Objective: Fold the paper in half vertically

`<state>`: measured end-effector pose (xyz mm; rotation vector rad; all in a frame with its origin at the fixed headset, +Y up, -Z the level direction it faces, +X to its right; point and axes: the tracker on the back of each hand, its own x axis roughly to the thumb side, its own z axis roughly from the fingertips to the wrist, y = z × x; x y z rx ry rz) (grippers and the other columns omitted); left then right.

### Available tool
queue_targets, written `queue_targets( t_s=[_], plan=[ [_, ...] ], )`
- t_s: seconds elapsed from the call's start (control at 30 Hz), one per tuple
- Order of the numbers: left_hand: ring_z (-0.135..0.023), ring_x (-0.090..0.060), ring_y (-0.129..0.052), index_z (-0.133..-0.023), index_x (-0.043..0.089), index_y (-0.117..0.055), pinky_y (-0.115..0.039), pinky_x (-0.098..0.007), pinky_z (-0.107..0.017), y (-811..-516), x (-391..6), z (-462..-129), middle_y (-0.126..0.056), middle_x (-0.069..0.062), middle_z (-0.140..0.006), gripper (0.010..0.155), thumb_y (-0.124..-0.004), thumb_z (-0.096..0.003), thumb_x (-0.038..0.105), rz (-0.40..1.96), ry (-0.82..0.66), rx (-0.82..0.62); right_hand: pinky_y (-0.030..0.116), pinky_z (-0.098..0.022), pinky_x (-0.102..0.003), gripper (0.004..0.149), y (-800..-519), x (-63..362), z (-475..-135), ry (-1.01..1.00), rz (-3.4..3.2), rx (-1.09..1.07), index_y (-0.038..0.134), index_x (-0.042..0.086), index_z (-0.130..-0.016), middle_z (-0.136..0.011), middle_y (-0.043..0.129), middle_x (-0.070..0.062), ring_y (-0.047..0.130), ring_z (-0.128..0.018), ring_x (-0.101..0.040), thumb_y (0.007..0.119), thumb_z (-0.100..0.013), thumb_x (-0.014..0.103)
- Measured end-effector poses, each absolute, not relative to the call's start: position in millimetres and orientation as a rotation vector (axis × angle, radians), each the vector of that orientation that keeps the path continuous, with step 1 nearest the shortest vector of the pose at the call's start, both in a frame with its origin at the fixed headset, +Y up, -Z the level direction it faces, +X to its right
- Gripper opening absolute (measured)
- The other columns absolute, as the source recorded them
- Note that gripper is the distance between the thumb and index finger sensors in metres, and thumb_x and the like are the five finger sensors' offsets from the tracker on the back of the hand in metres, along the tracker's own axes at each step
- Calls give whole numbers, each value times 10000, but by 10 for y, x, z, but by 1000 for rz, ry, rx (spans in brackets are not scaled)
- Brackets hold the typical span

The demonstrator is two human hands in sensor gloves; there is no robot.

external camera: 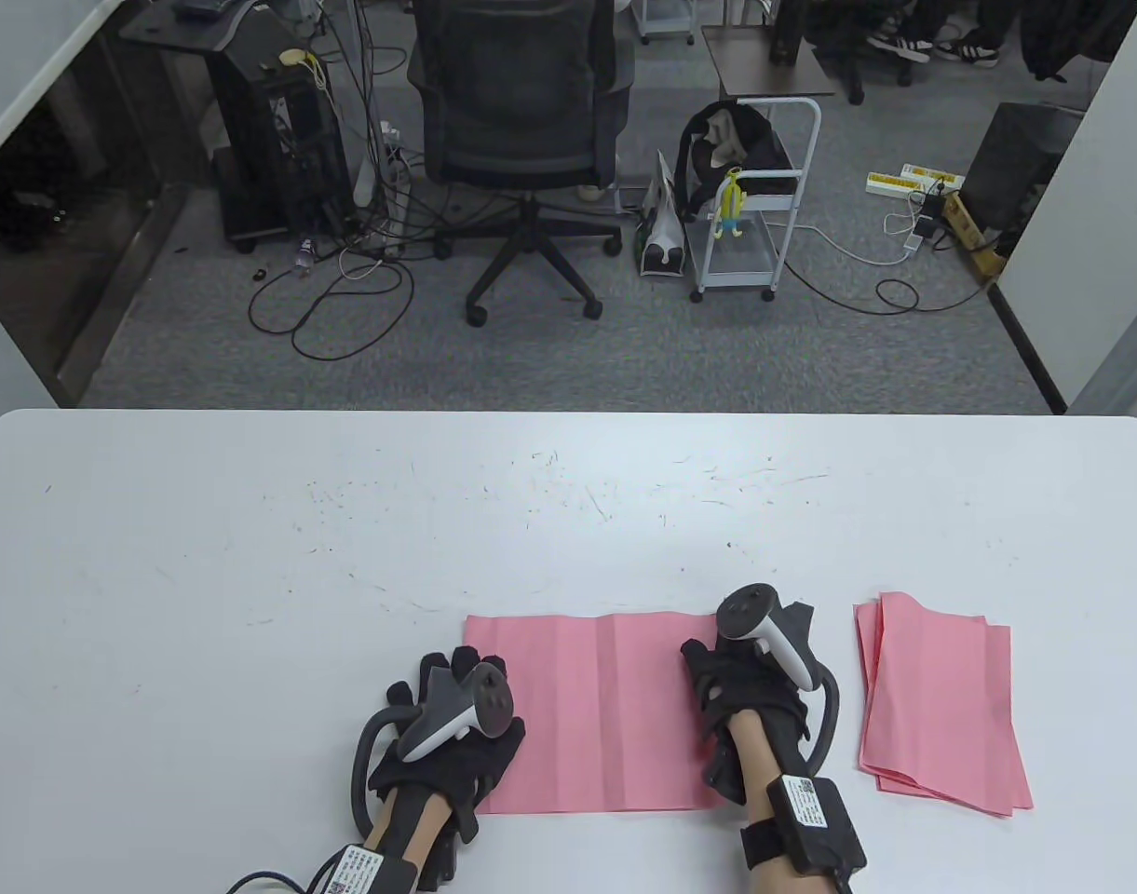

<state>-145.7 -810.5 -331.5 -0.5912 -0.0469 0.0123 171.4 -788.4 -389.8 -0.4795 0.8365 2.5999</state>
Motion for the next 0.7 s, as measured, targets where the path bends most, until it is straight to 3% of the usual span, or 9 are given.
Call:
queue_targets(
  t_s=[0.23,0.37,0.43,0.7],
  plan=[
    [-1136,-360,11,-1139,365,-4,-145,-673,-805,-8104,-1453,-3316,67,34,-1231,789,-351,-509,689,9,-47,-589,273,-758,-621,777,-7902,1686,-3926,802,2678,-513,268,266,-1079,-1151,168,-69,173,-1055,-425,695,-488,535],
    [-1136,-359,13,-1138,366,-1,-145,-672,-806,-8104,-1451,-3316,70,36,-1230,788,-348,-509,689,7,-47,-589,385,-761,-628,536,-7868,1662,-3918,715,2757,-524,566,294,-906,-1159,298,-55,309,-1065,-447,736,-464,546],
    [-1136,-359,13,-1138,366,-2,-145,-672,-806,-8102,-1452,-3315,68,36,-1231,788,-348,-508,690,6,-48,-589,397,-758,-630,500,-7868,1672,-3924,713,2745,-523,609,291,-867,-1159,316,-56,325,-1064,-451,748,-459,545],
    [-1136,-360,12,-1138,369,-4,-145,-672,-805,-8102,-1454,-3316,67,36,-1231,786,-351,-509,689,9,-48,-589,187,-739,-613,498,-7848,1944,-3908,737,2321,-353,654,249,-908,-1162,280,-55,137,-1052,-415,659,-500,533]
  ],
)
